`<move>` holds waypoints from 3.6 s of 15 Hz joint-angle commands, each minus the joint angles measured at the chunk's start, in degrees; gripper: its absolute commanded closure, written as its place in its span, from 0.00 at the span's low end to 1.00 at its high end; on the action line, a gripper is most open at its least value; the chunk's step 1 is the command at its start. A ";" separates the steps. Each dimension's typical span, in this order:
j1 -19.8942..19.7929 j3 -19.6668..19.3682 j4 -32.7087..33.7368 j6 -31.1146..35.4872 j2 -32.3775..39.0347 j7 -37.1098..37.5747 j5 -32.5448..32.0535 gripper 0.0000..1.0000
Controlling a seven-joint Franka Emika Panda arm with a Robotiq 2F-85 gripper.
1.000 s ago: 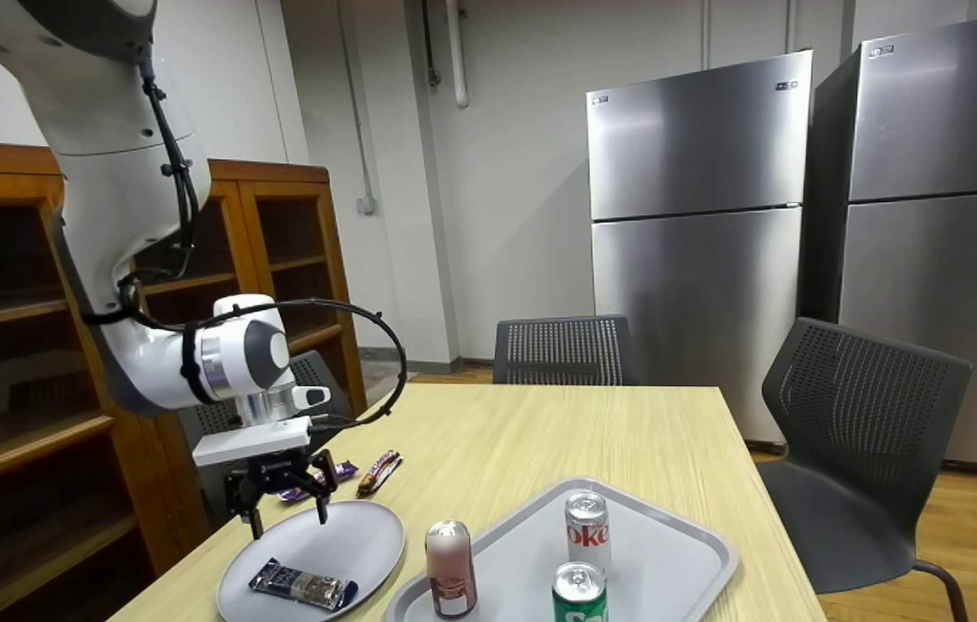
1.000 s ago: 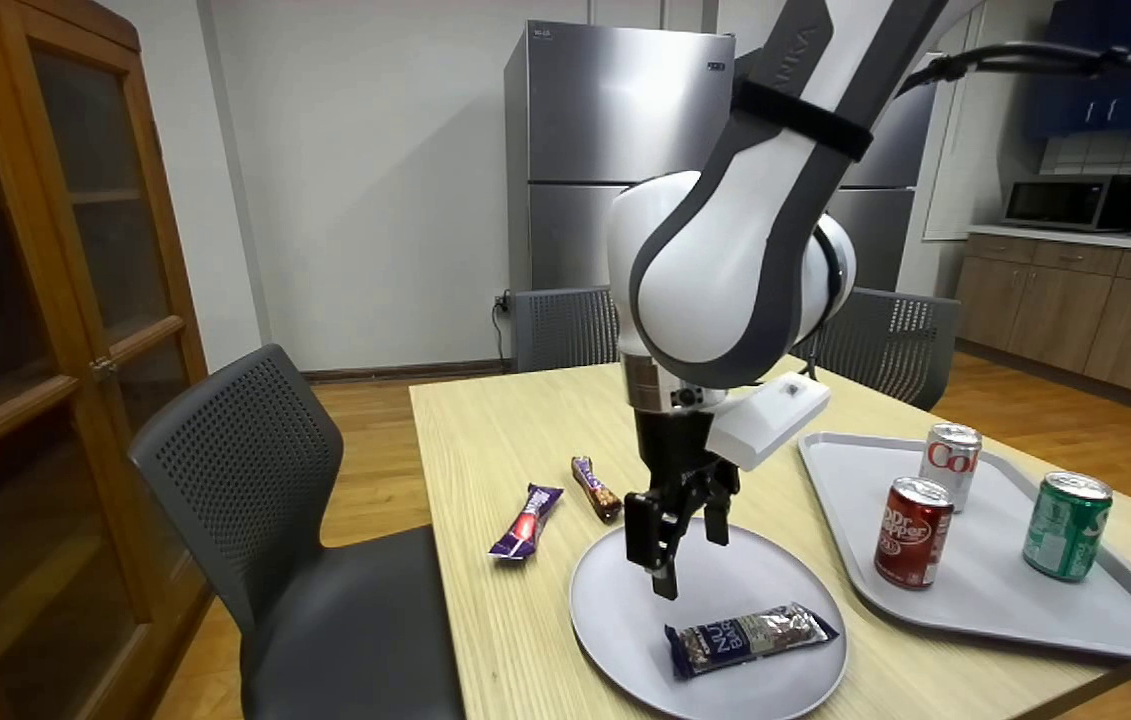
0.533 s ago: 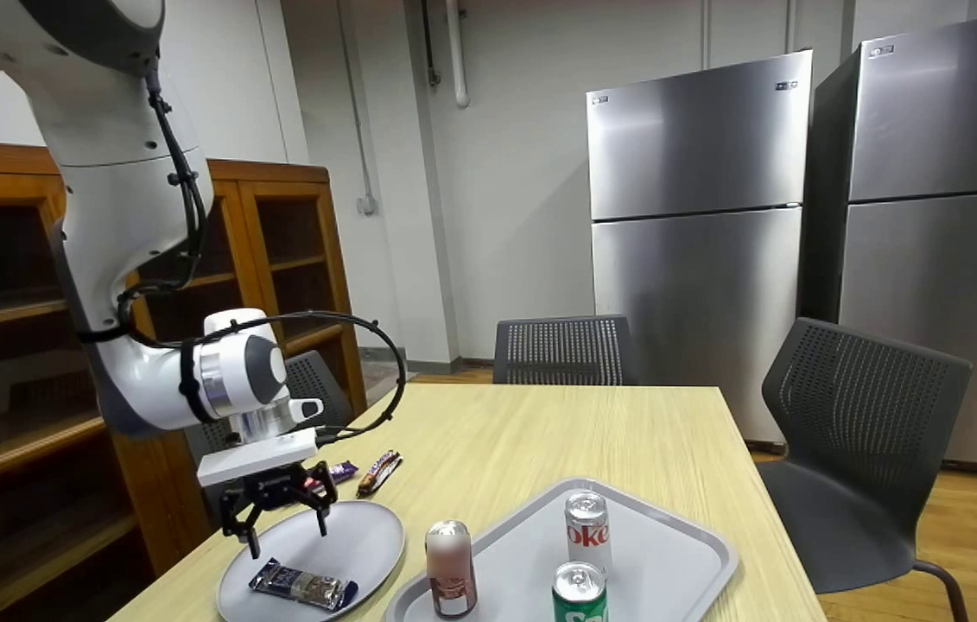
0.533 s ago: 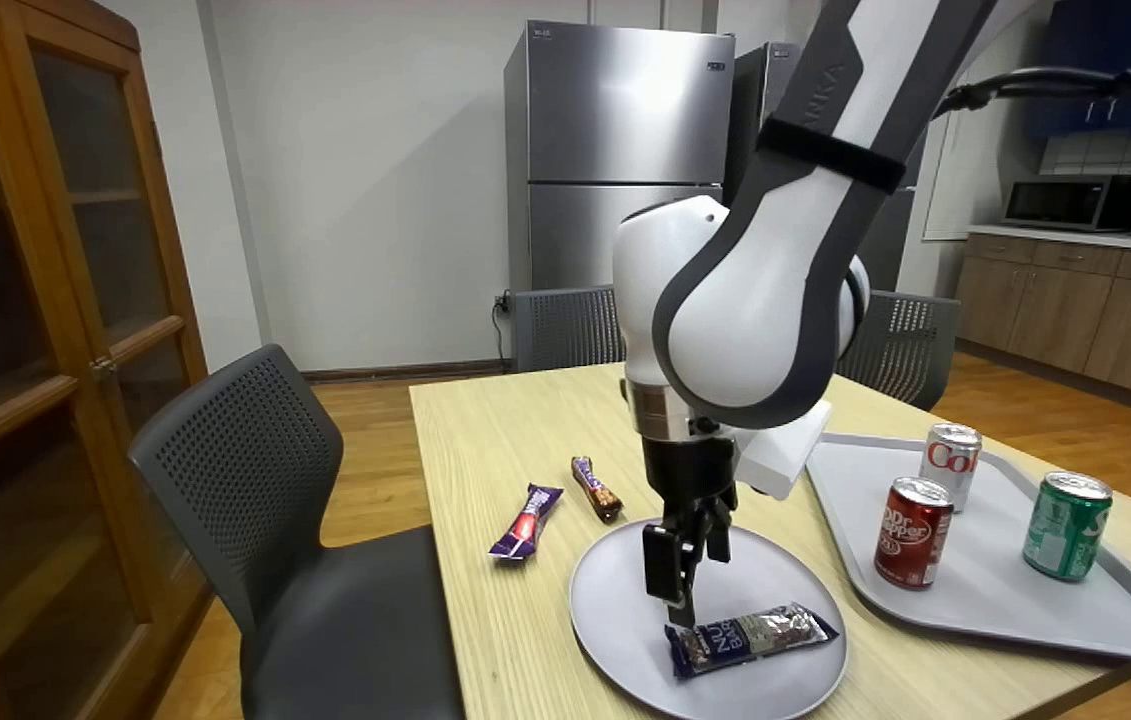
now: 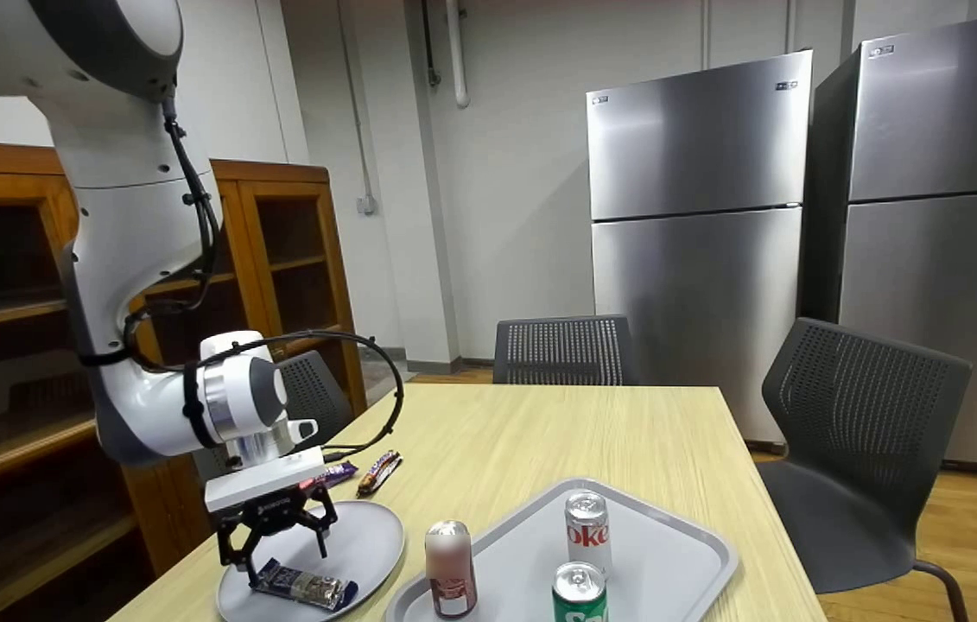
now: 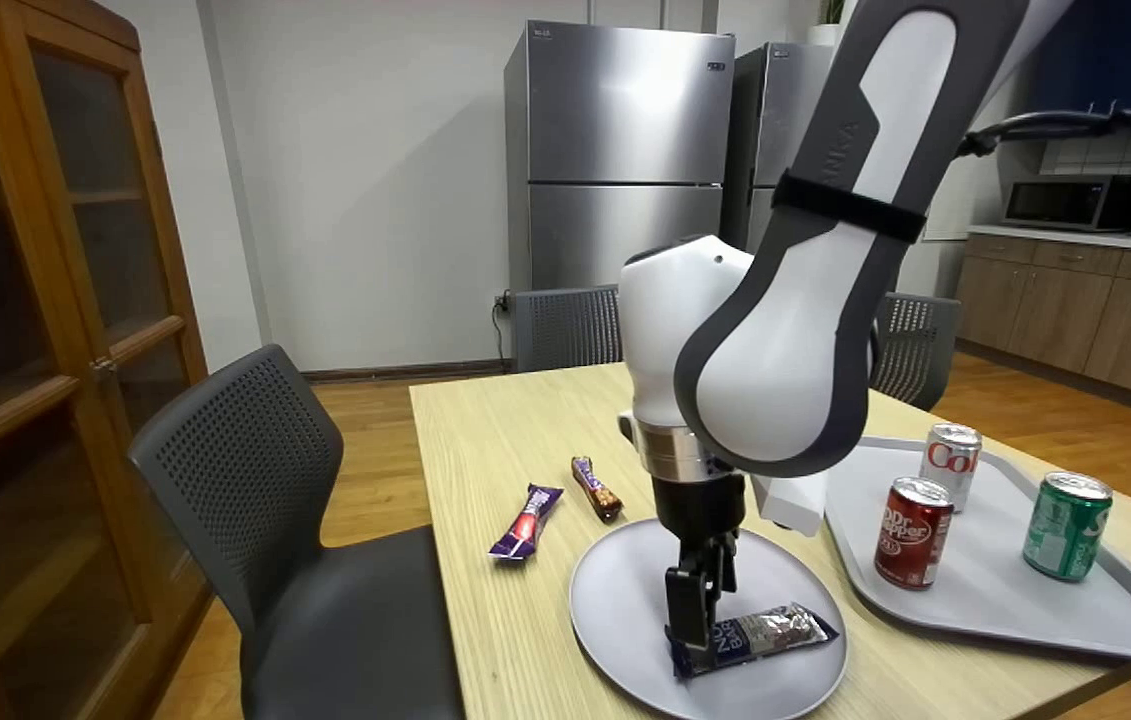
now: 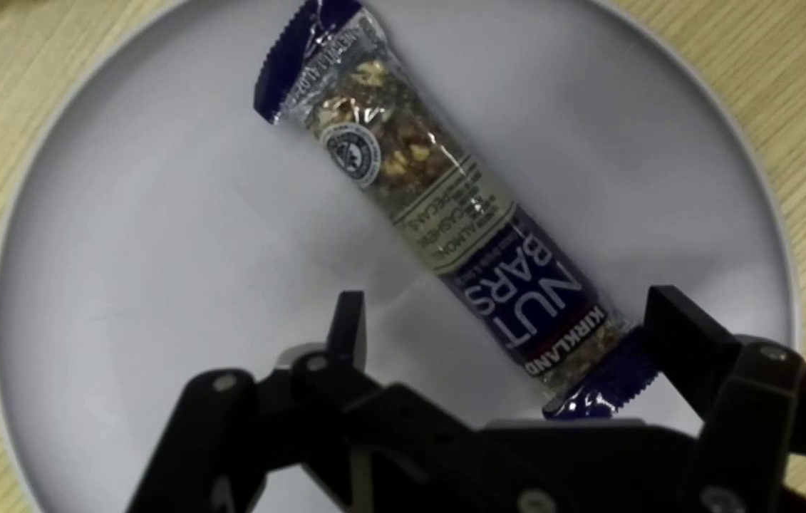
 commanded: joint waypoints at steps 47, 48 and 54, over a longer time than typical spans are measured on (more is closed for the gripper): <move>-5.24 -1.00 18.36 -9.94 0.87 -0.76 8.45 0.93; -5.91 -0.91 20.06 -11.29 1.82 -0.65 9.82 0.93; -9.13 -0.20 29.94 -17.38 8.13 1.89 18.43 0.93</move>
